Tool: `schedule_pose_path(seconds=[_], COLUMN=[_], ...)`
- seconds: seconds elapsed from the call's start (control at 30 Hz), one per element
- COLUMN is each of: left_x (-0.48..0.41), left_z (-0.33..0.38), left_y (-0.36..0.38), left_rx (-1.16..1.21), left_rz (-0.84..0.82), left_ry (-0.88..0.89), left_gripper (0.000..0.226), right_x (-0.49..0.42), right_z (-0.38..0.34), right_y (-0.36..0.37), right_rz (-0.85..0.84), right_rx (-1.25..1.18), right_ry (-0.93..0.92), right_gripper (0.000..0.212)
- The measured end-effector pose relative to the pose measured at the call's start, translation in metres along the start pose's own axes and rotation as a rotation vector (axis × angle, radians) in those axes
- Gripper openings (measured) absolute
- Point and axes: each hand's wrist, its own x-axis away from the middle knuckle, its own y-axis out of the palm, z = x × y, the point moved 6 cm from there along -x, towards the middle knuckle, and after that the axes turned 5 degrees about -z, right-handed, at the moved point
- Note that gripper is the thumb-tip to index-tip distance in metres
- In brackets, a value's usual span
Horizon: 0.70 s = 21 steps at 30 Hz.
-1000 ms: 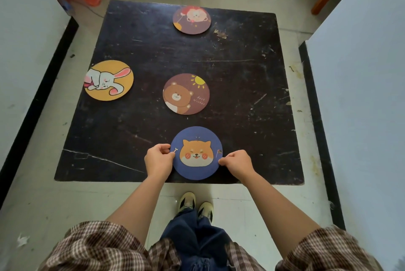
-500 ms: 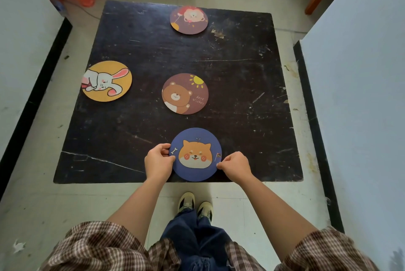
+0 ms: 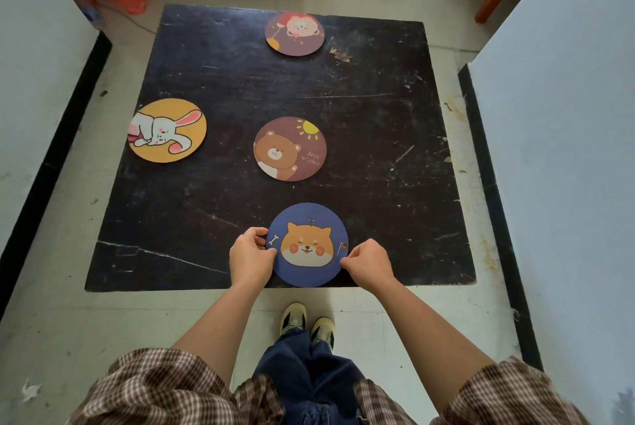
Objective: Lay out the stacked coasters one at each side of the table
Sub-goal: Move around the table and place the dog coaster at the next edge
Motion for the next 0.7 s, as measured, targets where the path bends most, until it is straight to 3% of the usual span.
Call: schedule_pose_path(seconds=[0.5, 0.7], left_x=[-0.007, -0.006], left_z=[0.001, 0.012], left_y=[0.002, 0.003], left_rx=[-0.089, -0.182], left_rz=[-0.021, -0.027], left_ry=[-0.008, -0.025], left_gripper=[0.036, 0.048], right_x=[-0.003, -0.007], right_z=[0.003, 0.003], right_y=[-0.002, -0.003], right_rz=[0.055, 0.073], right_rx=[0.004, 0.069], right_ry=[-0.002, -0.010], right_gripper=[0.032, 0.020])
